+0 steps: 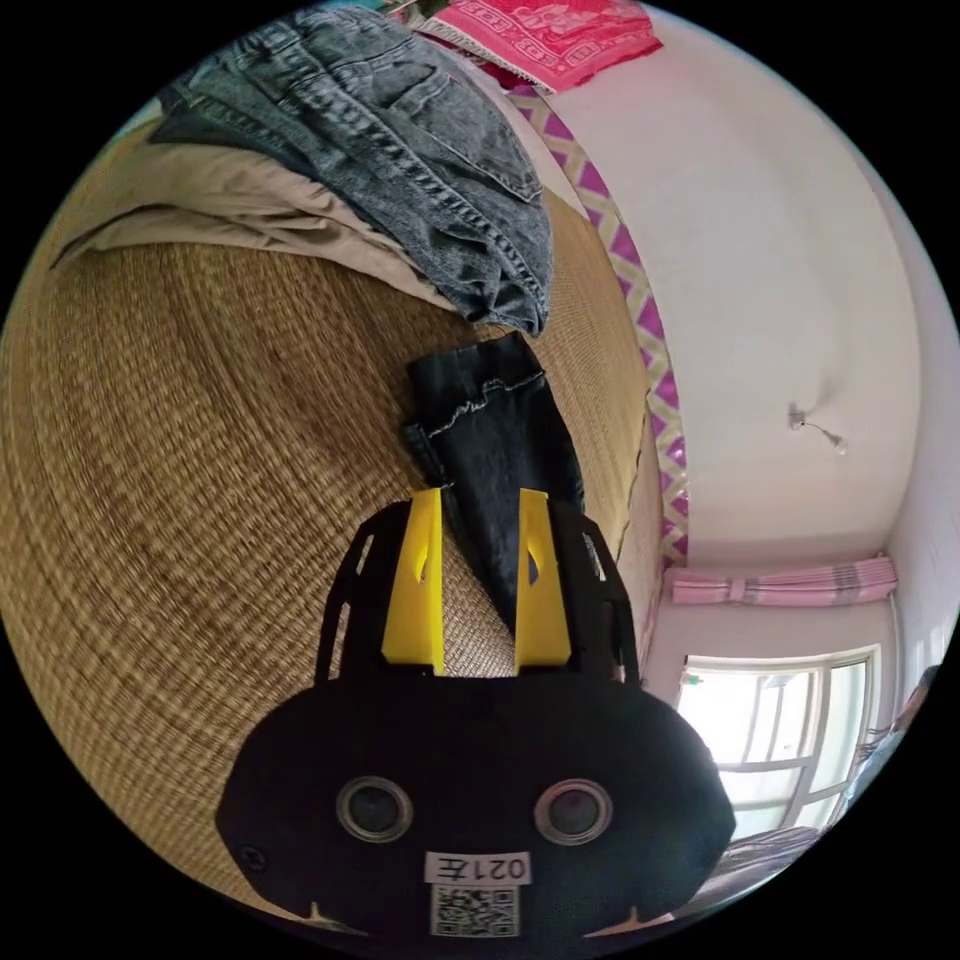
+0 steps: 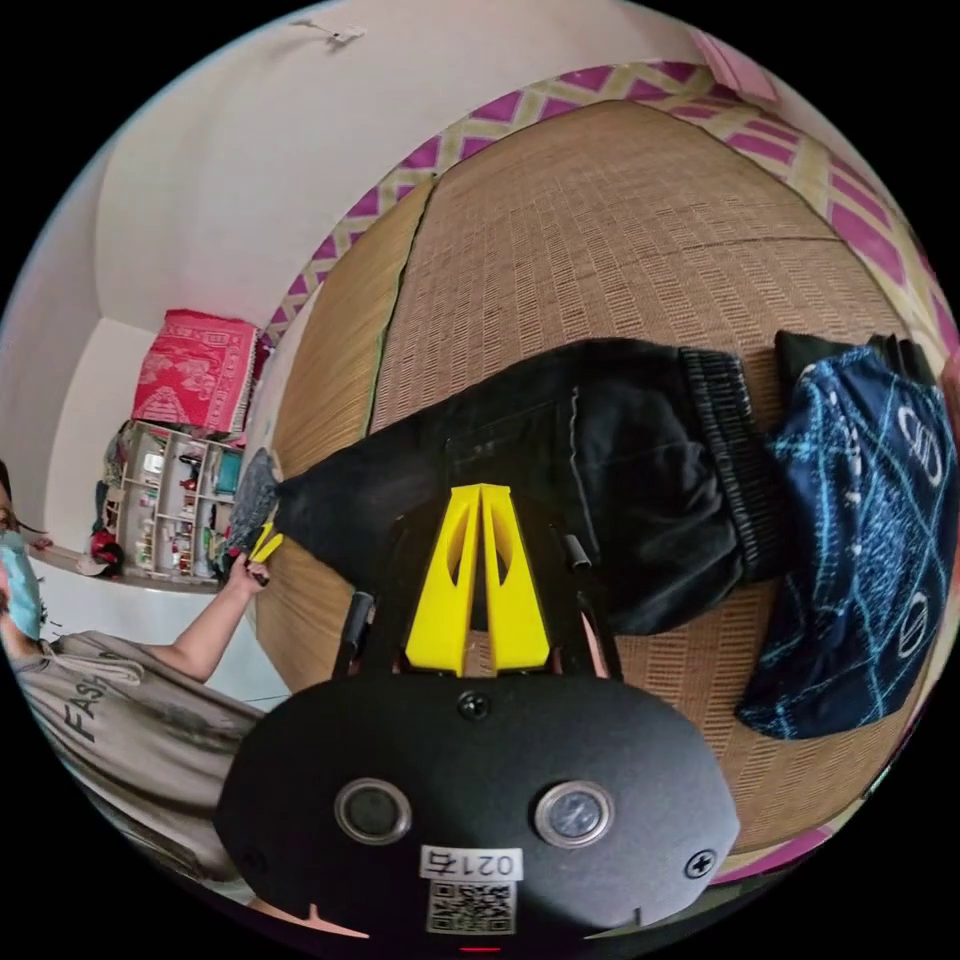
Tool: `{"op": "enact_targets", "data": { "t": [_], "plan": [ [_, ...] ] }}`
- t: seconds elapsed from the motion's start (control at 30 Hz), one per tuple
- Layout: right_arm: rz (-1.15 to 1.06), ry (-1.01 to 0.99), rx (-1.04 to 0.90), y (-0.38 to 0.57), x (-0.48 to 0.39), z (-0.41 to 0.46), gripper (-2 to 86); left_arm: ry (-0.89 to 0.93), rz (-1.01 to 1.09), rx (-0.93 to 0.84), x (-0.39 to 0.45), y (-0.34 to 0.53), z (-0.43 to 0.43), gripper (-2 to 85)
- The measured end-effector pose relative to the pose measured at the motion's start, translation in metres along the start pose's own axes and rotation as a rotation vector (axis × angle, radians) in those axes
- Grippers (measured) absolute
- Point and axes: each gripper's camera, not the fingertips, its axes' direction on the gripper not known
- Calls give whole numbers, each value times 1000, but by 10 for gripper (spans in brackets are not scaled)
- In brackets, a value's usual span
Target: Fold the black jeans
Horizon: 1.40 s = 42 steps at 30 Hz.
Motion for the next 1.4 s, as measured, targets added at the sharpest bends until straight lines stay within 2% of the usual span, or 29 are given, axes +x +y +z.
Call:
{"op": "enact_targets", "data": {
  "t": [0.07, 0.27, 0.47, 0.57, 0.63, 0.73, 0.83, 0.9, 1.03, 1.13, 1.23, 1.4],
  "plan": [
    [-4, -29, -23, 5, -2, 9, -6, -3, -22, -9, -8, -4, -1, 104],
    [-51, -94, -117, 11, -14, 41, -6, 150, -134, -2, -50, -26, -7, 57],
    [-27, -145, -130, 18, -4, 36, -6, 227, -92, 28, -63, -35, -18, 3],
    [-3, -154, -123, 22, 10, 26, -6, 280, -49, 43, -66, -36, -22, 16],
    [17, -152, -124, 26, 21, 21, -6, 309, -50, 15, -72, -38, -20, 58],
    [43, -146, -133, 31, 35, 17, -6, 455, -106, 0, -85, -44, -12, 117],
    [61, -140, -146, 37, 43, 16, -6, 398, -119, -13, -77, -52, -6, 108],
    [69, -138, -153, 41, 47, 16, -6, 283, -169, -10, -74, -50, -2, 28],
    [71, -140, -152, 48, 50, 8, -6, 270, -142, 23, -58, -45, -5, -3],
    [61, -126, -150, 56, 54, -3, -6, 302, 14, 69, -17, -37, -24, -8],
    [72, -124, -147, 68, 65, -13, -6, 256, 254, 91, 58, -21, -50, -9],
    [115, -138, -132, 95, 88, -27, -6, 167, 778, 68, 245, 72, -63, -9]
  ]
}}
